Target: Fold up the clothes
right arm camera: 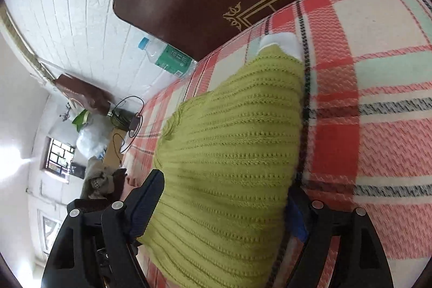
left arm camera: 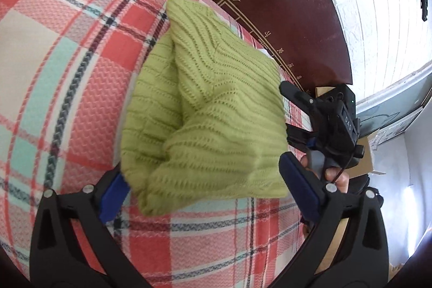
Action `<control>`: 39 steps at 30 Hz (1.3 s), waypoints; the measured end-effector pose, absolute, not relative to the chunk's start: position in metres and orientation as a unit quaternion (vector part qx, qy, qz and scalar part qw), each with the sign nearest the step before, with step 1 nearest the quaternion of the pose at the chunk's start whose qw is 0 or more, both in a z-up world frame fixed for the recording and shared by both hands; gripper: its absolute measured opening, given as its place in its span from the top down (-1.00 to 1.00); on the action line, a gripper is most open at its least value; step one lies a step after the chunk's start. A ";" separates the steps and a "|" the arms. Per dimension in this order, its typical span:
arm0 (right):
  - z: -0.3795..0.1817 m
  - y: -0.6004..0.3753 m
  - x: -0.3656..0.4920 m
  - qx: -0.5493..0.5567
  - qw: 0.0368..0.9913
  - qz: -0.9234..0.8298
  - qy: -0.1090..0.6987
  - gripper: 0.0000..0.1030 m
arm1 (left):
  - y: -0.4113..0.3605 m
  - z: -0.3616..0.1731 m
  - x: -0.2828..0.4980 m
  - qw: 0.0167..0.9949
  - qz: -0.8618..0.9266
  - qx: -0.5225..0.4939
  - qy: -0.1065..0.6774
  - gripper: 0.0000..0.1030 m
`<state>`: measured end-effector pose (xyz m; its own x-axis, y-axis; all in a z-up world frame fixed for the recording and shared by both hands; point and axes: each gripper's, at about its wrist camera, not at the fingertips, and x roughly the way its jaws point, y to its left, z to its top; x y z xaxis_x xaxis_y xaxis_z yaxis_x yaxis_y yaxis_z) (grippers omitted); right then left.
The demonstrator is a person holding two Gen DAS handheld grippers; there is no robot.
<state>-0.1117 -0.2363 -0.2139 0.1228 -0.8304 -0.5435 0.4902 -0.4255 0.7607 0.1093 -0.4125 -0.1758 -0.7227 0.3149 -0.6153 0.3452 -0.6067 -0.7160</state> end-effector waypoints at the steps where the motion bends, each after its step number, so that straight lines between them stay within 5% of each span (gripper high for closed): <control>1: -0.214 -0.242 -0.112 0.546 0.514 -0.644 -0.151 -0.61 | -0.413 -0.176 0.108 0.006 -0.813 0.370 0.449 -0.98; 3: -0.213 -0.248 -0.108 0.543 0.516 -0.648 -0.139 -0.48 | -0.413 -0.179 0.105 0.000 -0.808 0.367 0.460 -0.85; 5: -0.216 -0.251 -0.105 0.549 0.510 -0.649 -0.131 0.23 | -0.414 -0.185 0.102 -0.002 -0.800 0.373 0.471 -0.21; 6: -0.219 -0.250 -0.106 0.552 0.508 -0.646 -0.140 0.24 | -0.414 -0.188 0.101 -0.002 -0.795 0.376 0.476 0.17; 13: -0.206 -0.239 -0.102 0.567 0.498 -0.629 -0.186 0.41 | -0.413 -0.159 0.121 -0.012 -0.810 0.349 0.472 0.27; 39: -0.003 -0.298 0.060 0.446 0.631 -0.616 -0.152 0.41 | -0.459 0.049 0.320 0.046 -0.905 0.221 0.359 0.27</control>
